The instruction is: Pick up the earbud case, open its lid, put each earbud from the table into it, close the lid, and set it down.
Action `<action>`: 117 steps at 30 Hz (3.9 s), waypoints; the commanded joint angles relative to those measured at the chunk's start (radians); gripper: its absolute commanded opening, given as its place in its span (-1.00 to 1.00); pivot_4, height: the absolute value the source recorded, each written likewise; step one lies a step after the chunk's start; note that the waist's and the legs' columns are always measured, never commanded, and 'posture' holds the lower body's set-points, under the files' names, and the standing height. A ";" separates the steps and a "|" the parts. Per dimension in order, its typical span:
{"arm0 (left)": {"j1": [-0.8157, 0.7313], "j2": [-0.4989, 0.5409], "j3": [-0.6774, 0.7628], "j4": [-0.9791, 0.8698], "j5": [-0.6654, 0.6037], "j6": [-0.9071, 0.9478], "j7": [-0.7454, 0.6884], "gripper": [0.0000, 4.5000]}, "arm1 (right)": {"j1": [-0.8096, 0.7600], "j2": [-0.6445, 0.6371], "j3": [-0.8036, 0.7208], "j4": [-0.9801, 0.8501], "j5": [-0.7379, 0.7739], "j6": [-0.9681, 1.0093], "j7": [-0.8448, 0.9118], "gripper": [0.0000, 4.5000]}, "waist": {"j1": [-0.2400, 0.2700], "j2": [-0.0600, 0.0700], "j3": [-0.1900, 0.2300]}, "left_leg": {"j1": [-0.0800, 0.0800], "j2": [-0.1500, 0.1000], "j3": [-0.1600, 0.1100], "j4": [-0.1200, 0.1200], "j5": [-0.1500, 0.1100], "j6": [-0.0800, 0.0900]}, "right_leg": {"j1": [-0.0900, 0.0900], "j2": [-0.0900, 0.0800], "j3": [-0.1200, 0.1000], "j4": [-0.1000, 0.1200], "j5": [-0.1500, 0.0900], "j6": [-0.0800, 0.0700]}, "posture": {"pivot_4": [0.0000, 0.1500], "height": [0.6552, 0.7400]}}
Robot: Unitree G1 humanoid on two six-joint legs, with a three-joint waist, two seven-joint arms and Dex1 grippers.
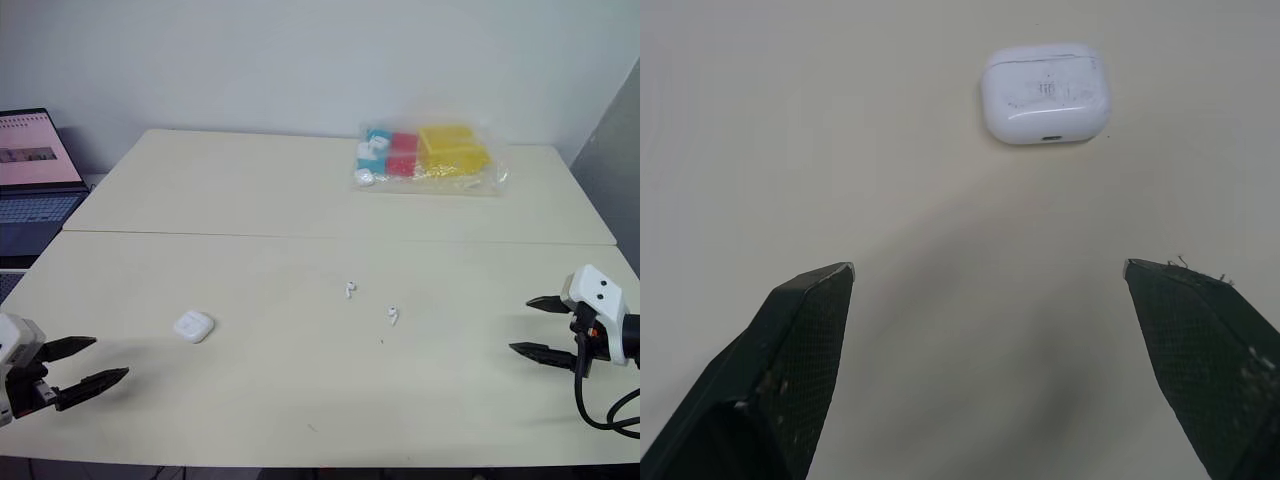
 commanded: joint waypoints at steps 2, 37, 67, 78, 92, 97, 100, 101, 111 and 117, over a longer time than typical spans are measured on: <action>-0.009 0.002 0.024 -0.063 -0.051 0.066 0.020 1.00 | -0.036 -0.012 -0.019 -0.022 0.016 -0.008 -0.002 0.99 | 0.000 0.000 0.000 | 0.000 0.000 0.000 0.000 0.000 0.000 | 0.000 0.000 0.000 0.000 0.000 0.000 | 1.00 1.00; -0.351 -0.079 -0.391 0.073 0.048 0.060 0.189 1.00 | -0.592 0.141 0.462 -0.269 0.182 0.103 0.046 0.99 | 0.000 0.002 0.001 | -0.001 0.001 -0.001 0.000 0.000 0.000 | -0.001 0.002 0.001 0.001 0.000 0.000 | 1.00 1.00; -0.395 -0.092 -0.547 -0.068 0.046 0.001 0.040 0.24 | -0.555 0.159 0.420 -0.270 0.198 0.151 -0.002 1.00 | 0.007 0.004 0.000 | -0.001 0.000 0.000 0.000 0.000 0.000 | 0.000 0.000 0.002 0.001 0.000 0.000 | 1.00 1.00; -0.621 -0.334 -0.774 -0.157 0.183 -0.306 0.123 0.24 | -0.551 0.290 0.340 -0.373 0.425 0.670 -0.434 1.00 | 0.005 0.003 0.000 | -0.001 -0.001 0.000 0.001 0.000 0.000 | 0.000 0.006 0.003 0.001 0.002 0.001 | 1.00 1.00; -0.736 -0.455 -0.882 -0.014 0.275 -0.717 0.139 0.24 | -0.606 0.680 0.253 -0.316 0.633 0.983 -0.848 1.00 | 0.001 0.003 0.000 | -0.002 -0.001 0.000 0.001 0.000 0.000 | -0.001 0.009 0.003 0.000 0.002 0.000 | 1.00 1.00; -0.735 -0.460 -0.876 -0.021 0.256 -0.713 0.139 0.24 | -0.612 0.713 0.236 -0.284 0.665 0.989 -0.879 1.00 | 0.000 0.003 0.000 | -0.002 -0.001 0.000 0.001 0.000 0.000 | -0.001 0.009 0.003 0.000 0.002 0.000 | 1.00 1.00; -0.727 -0.460 -0.877 -0.032 0.251 -0.699 0.141 0.24 | -0.619 0.717 0.227 -0.256 0.676 0.988 -0.880 1.00 | 0.000 0.003 0.000 | -0.002 0.000 -0.001 0.001 0.000 0.000 | -0.001 0.011 0.002 0.001 0.002 0.000 | 1.00 1.00; -0.722 -0.463 -0.875 -0.039 0.247 -0.694 0.146 0.24 | -0.622 0.715 0.219 -0.239 0.693 0.996 -0.872 0.92 | 0.000 0.003 0.000 | -0.002 0.000 -0.001 0.001 0.000 0.000 | -0.001 0.011 0.002 0.001 0.002 0.000 | 1.00 1.00; -0.728 -0.467 -0.879 -0.051 0.245 -0.703 0.159 0.24 | -0.639 0.700 0.213 -0.183 0.762 1.006 -0.869 -0.58 | 0.000 0.003 0.000 | -0.002 0.000 -0.001 0.001 0.000 0.000 | -0.001 0.012 0.002 0.000 0.002 0.000 | 1.00 1.00; -0.734 -0.487 -0.875 -0.051 0.252 -0.719 0.188 0.24 | -0.647 0.701 0.212 -0.160 0.791 1.013 -0.878 -0.66 | 0.000 0.003 0.000 | -0.002 0.000 0.000 0.001 0.000 0.000 | -0.001 0.012 0.003 0.000 0.002 0.000 | 1.00 1.00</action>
